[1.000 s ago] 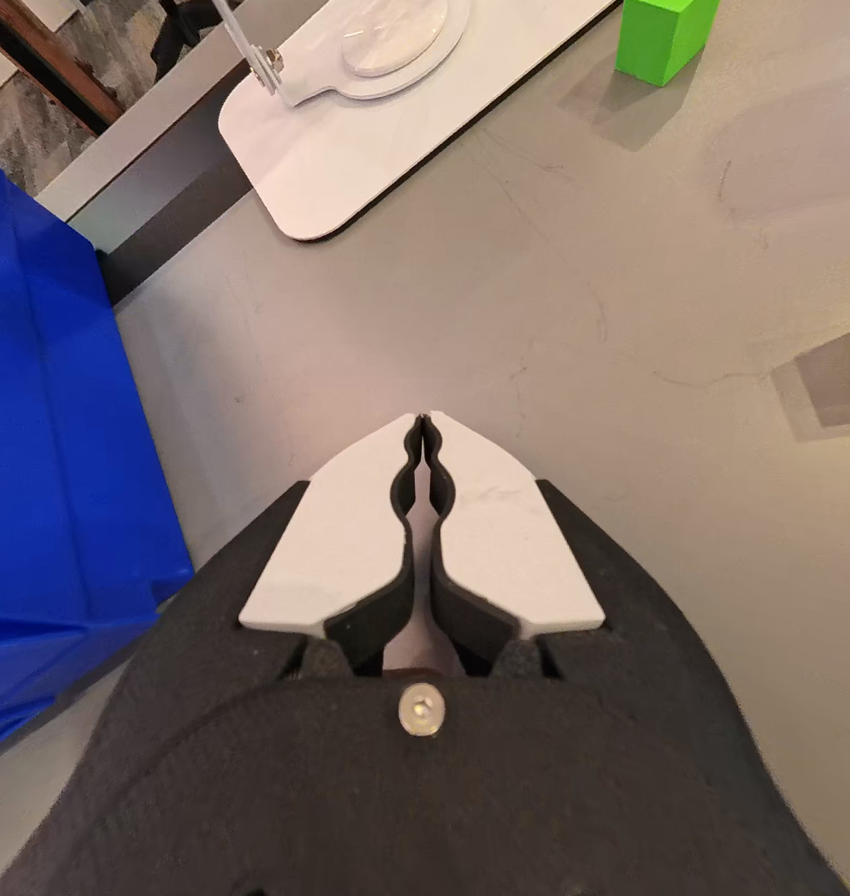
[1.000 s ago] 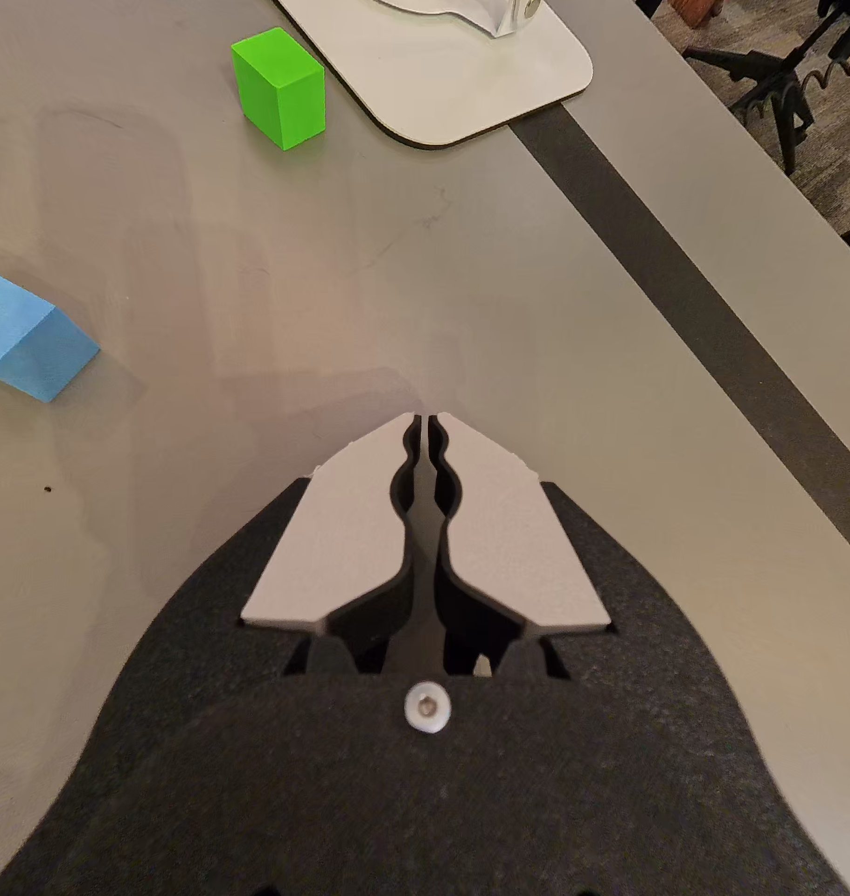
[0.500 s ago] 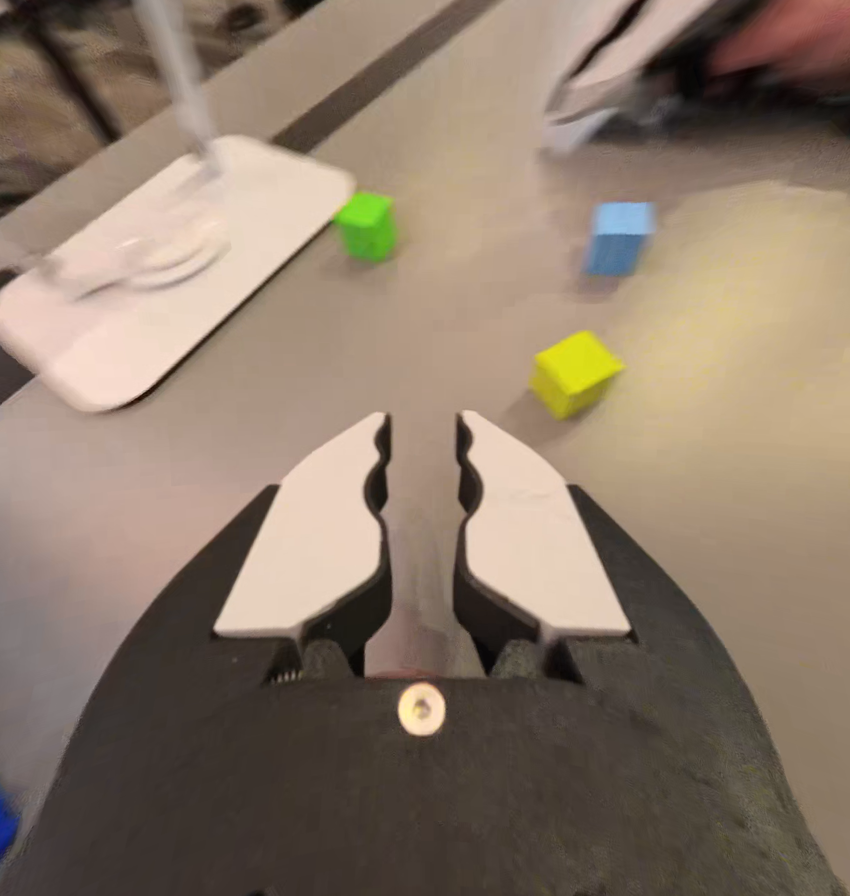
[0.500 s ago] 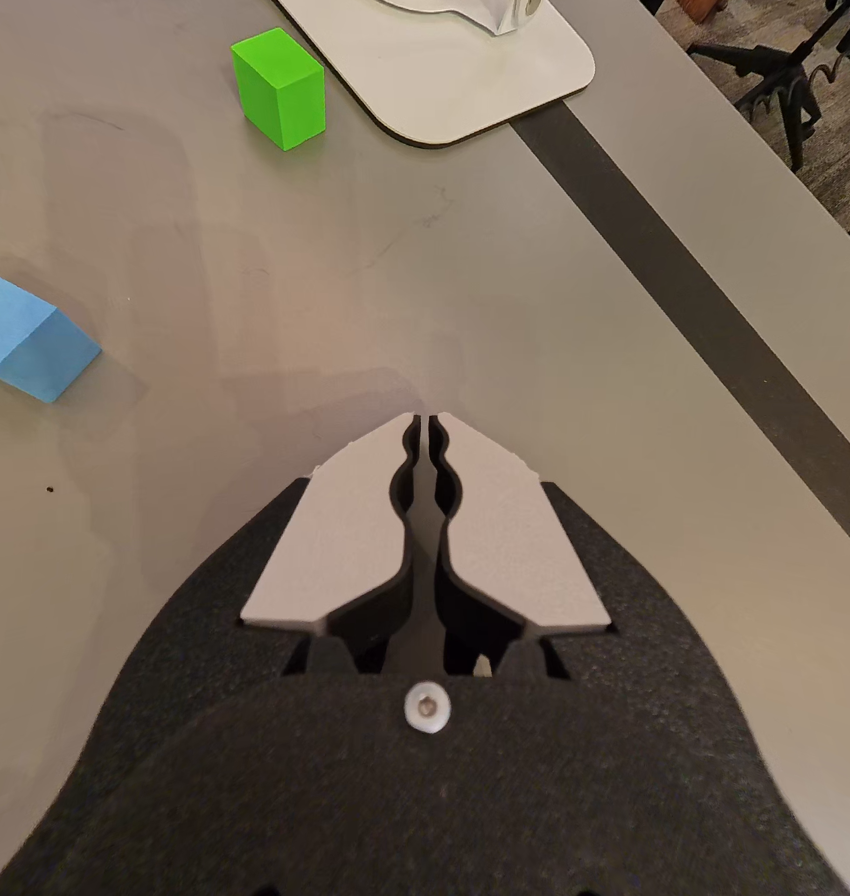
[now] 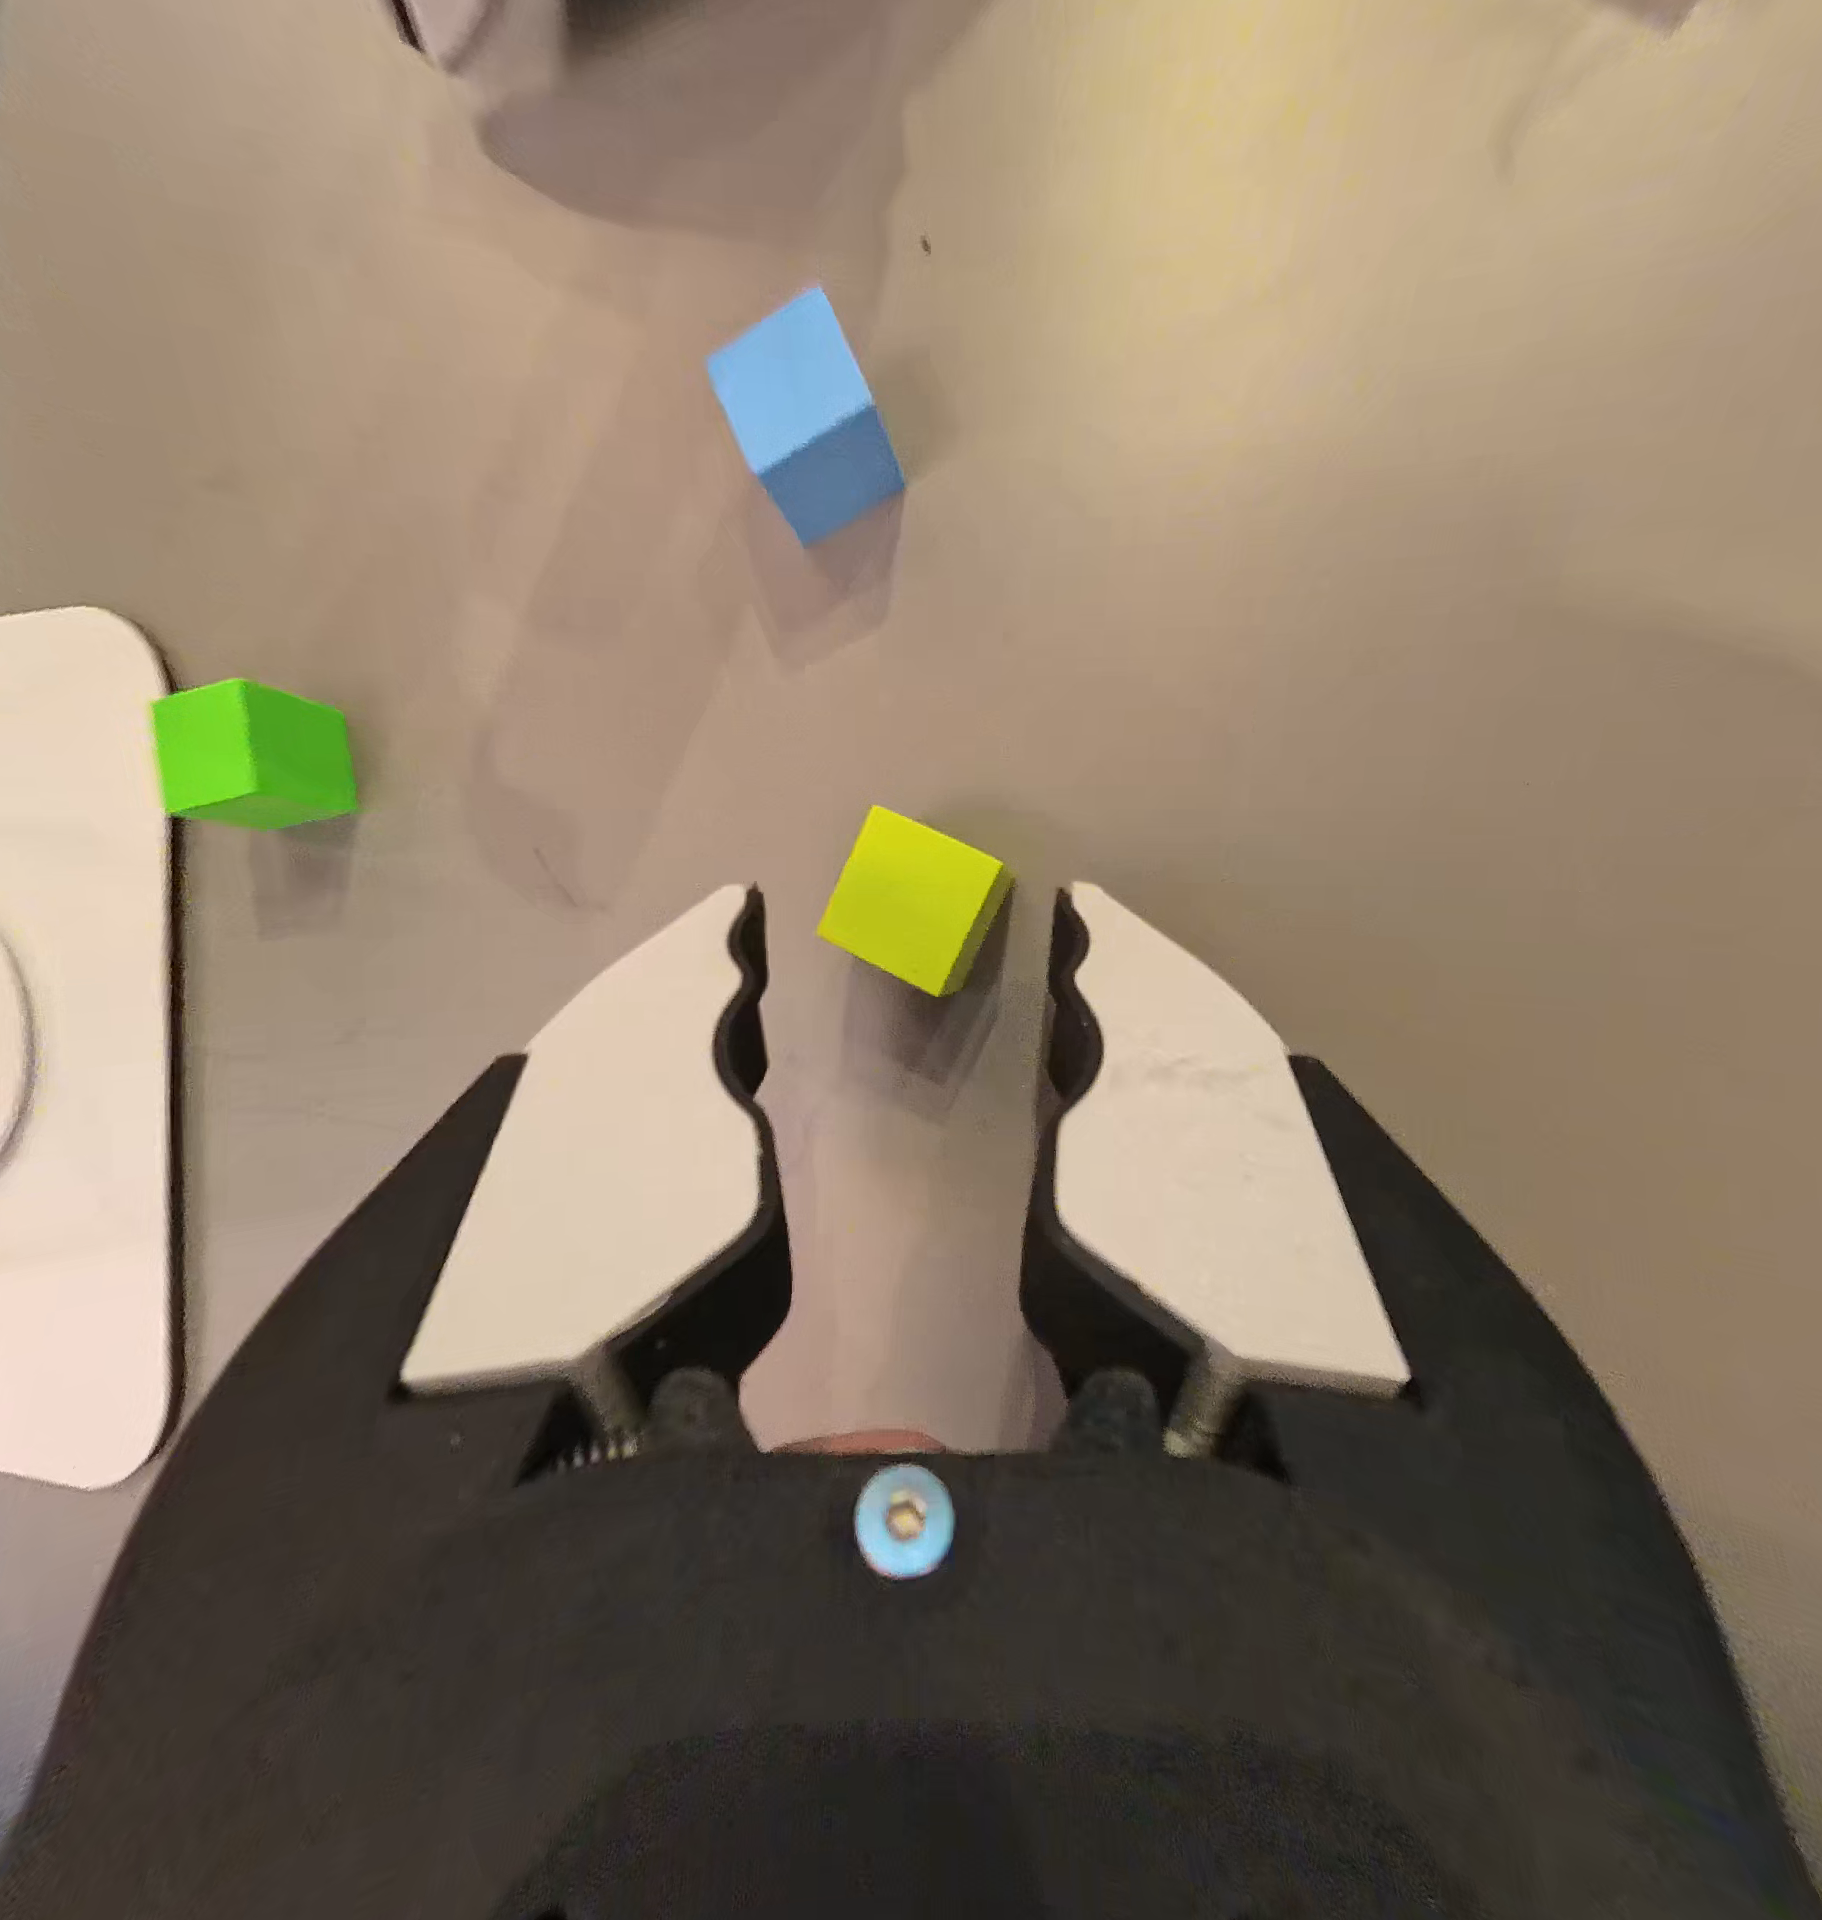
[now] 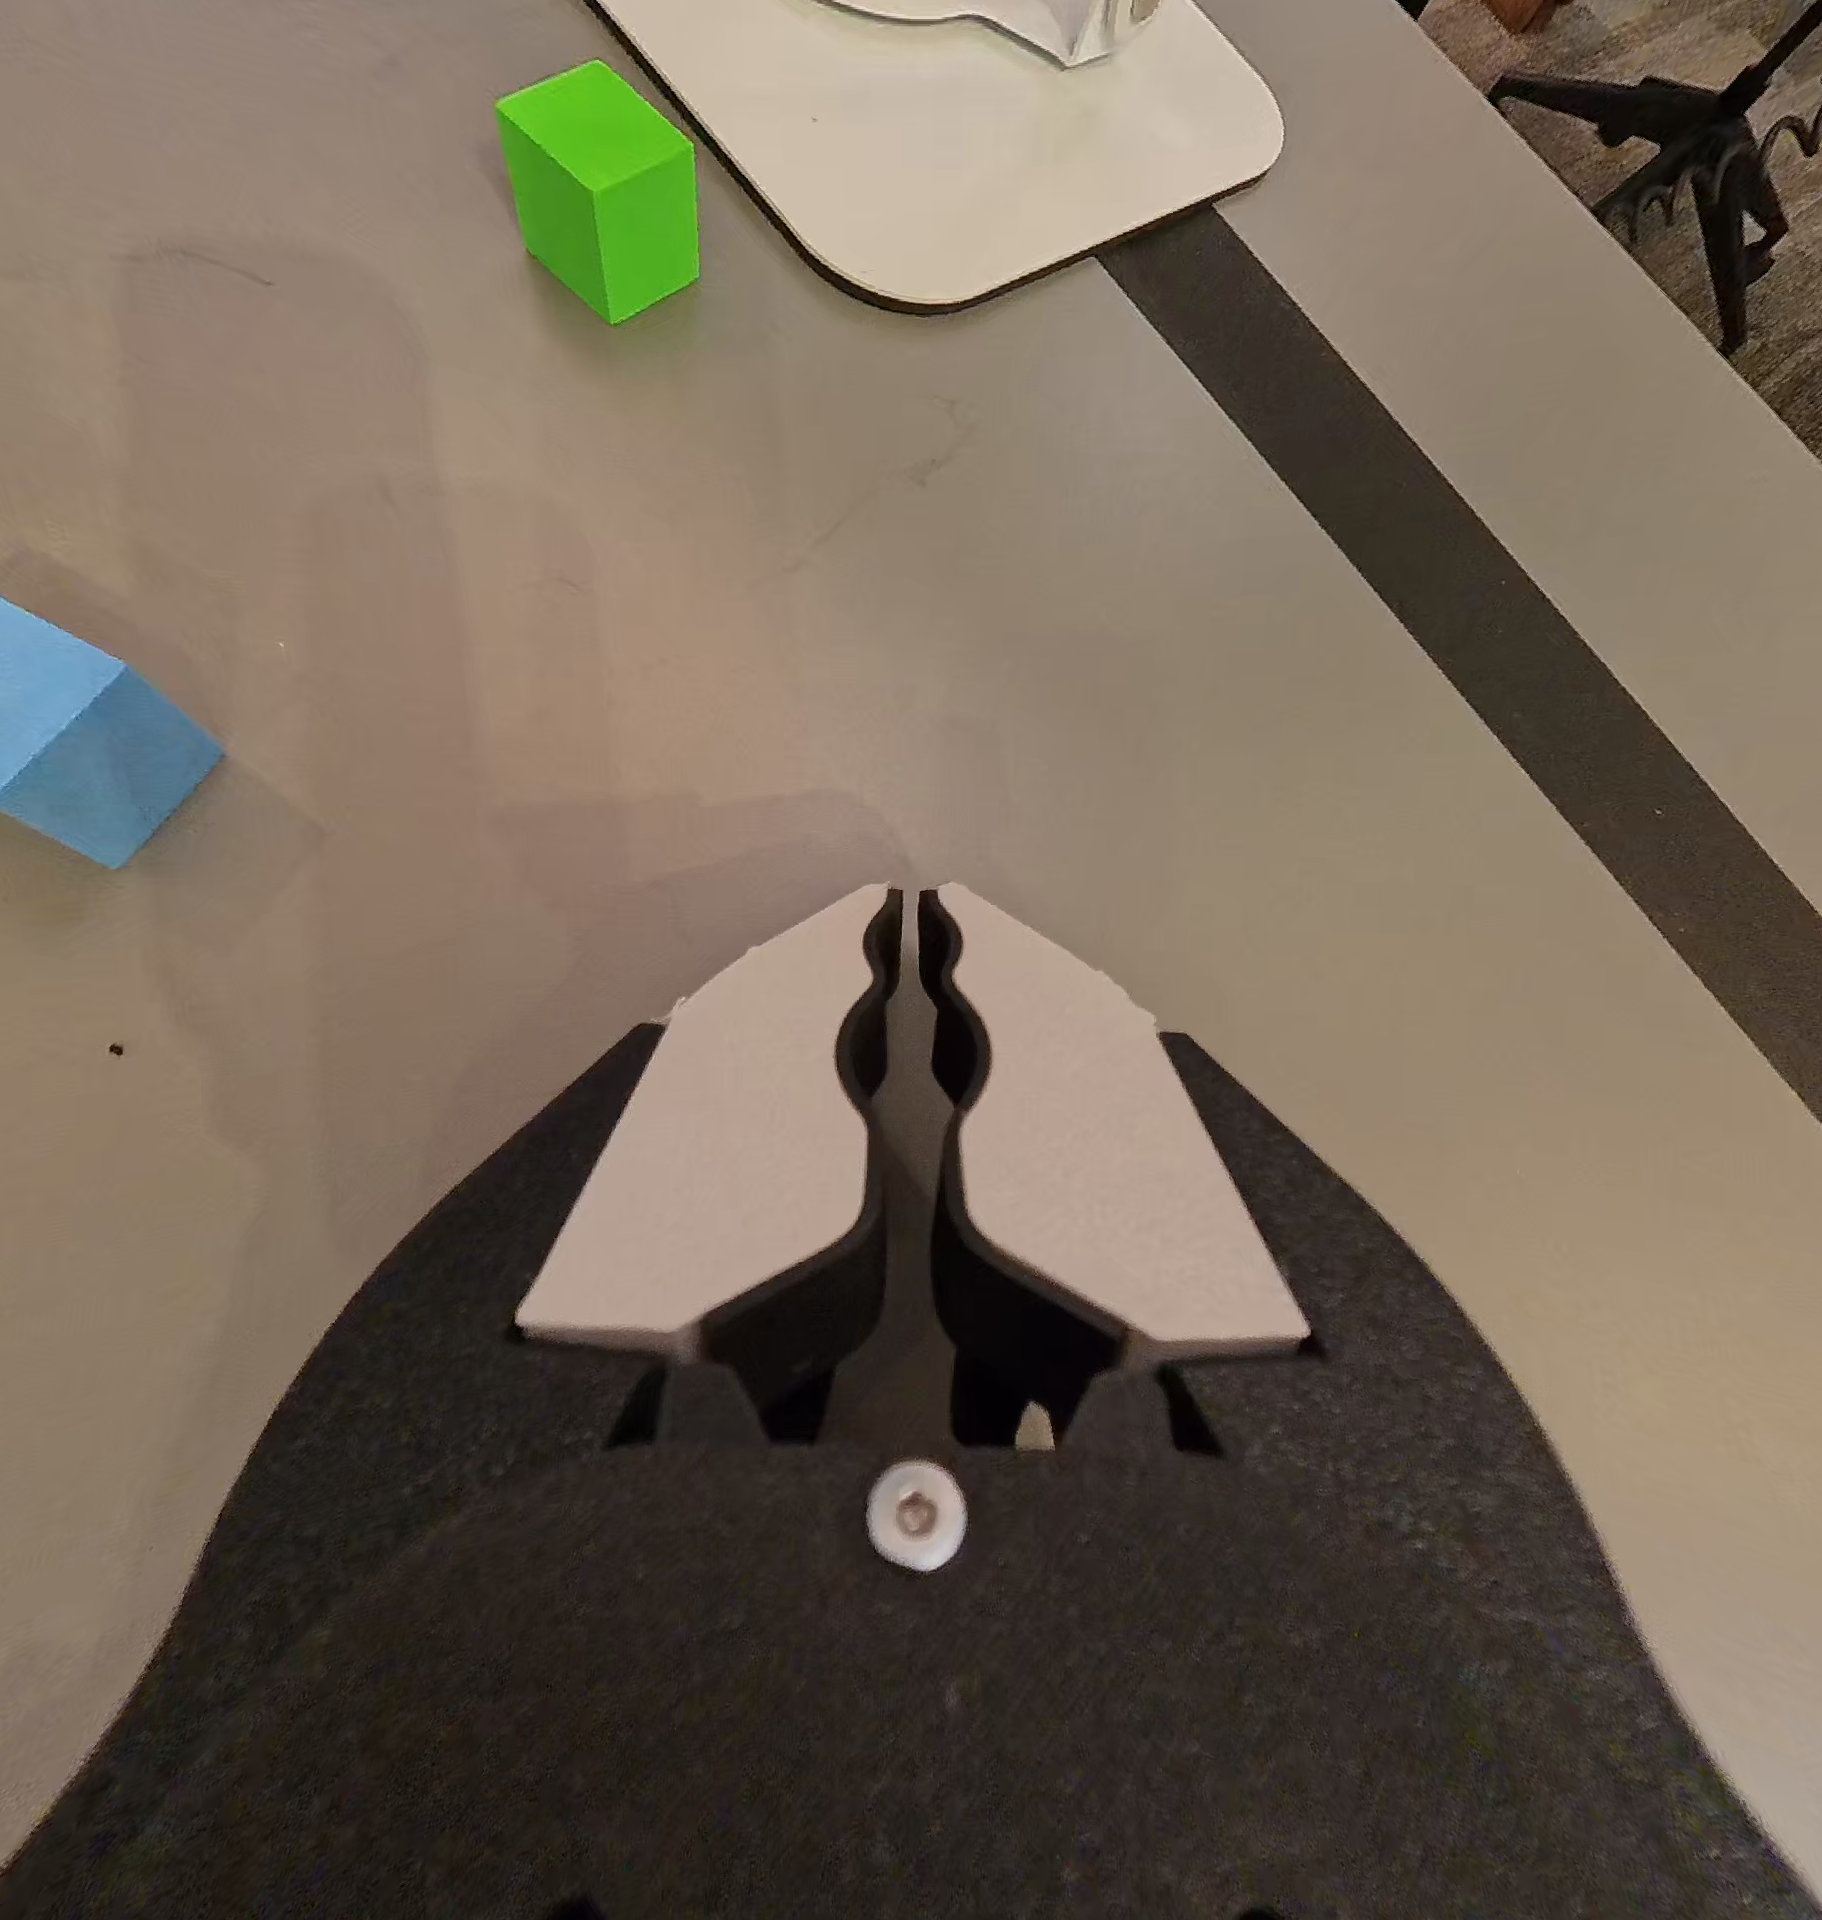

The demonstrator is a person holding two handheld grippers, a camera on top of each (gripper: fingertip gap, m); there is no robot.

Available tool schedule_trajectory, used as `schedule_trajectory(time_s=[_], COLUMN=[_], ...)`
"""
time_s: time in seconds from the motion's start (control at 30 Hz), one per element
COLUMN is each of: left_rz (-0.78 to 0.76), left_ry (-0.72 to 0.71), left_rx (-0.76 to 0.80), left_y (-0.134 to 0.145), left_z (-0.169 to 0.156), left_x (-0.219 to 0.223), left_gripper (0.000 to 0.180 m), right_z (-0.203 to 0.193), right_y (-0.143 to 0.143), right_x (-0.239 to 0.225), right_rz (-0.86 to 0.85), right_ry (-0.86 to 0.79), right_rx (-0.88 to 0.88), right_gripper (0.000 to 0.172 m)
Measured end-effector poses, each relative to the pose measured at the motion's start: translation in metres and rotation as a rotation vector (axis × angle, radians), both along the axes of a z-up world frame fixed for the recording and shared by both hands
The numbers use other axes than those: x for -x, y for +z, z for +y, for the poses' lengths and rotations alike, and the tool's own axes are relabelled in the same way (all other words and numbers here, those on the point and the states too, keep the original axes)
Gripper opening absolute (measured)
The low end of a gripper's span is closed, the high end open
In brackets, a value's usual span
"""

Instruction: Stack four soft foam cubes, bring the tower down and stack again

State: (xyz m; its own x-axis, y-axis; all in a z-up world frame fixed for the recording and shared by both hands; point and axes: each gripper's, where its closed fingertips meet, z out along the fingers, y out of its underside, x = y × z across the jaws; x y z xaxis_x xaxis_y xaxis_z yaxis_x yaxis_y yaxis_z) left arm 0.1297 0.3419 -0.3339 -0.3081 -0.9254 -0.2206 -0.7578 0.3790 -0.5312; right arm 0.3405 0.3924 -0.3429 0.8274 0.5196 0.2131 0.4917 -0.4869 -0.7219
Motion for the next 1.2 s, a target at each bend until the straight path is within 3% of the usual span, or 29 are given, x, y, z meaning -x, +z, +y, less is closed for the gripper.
schedule_trajectory(time_s=[0.1, 0.2, 0.43, 0.57, 0.6, 0.67, 0.77, 0.87, 1.0, 1.07, 1.2], left_rz=[0.052, 0.027, 0.054, -0.002, 0.002, 0.02, -0.131, -0.335, -0.434, -0.446, -0.382], left_ry=[-0.018, 0.009, 0.273, 0.284, 0.276, 0.288, 0.295, 0.323, 0.411, 0.44, 0.47], left_rx=[-0.05, -0.038, -0.038, 0.026, 0.028, 0.029, 0.119, 0.2, 0.302, 0.24, 0.238], left_y=[-0.009, -0.009, -0.008, -0.01, -0.01, -0.01, 0.007, 0.023, 0.022, 0.023, 0.013], left_z=[0.004, 0.005, 0.037, 0.036, 0.035, 0.035, 0.032, 0.038, 0.055, 0.066, 0.07], left_x=[-0.003, -0.005, 0.042, 0.048, 0.048, 0.054, 0.054, 0.058, 0.071, 0.076, 0.078], left_gripper=[0.032, 0.03, 0.03, 0.031, 0.039, 0.071, 0.074, 0.06, 0.047, 0.043, 0.034], right_z=[0.0, 0.0, 0.0, 0.0, 0.0, 0.0, -0.002, -0.01, -0.042, -0.077, -0.149], right_y=[0.0, 0.0, 0.0, 0.0, 0.0, 0.001, 0.002, 0.007, 0.041, 0.059, 0.056], right_x=[0.0, 0.0, 0.0, 0.0, 0.0, 0.0, 0.003, 0.005, 0.017, 0.035, 0.054], right_rz=[0.001, 0.002, 0.009, 0.005, 0.004, 0.002, 0.01, 0.071, 0.147, 0.204, 0.127], right_ry=[0.0, 0.001, 0.001, 0.001, 0.001, 0.0, 0.027, 0.032, 0.088, 0.165, 0.201], right_rx=[0.001, 0.002, 0.008, 0.004, 0.004, 0.001, -0.003, 0.008, 0.006, 0.06, 0.177], right_gripper=[0.003, 0.003, 0.003, 0.003, 0.003, 0.004, 0.012, 0.018, 0.033, 0.042, 0.044])
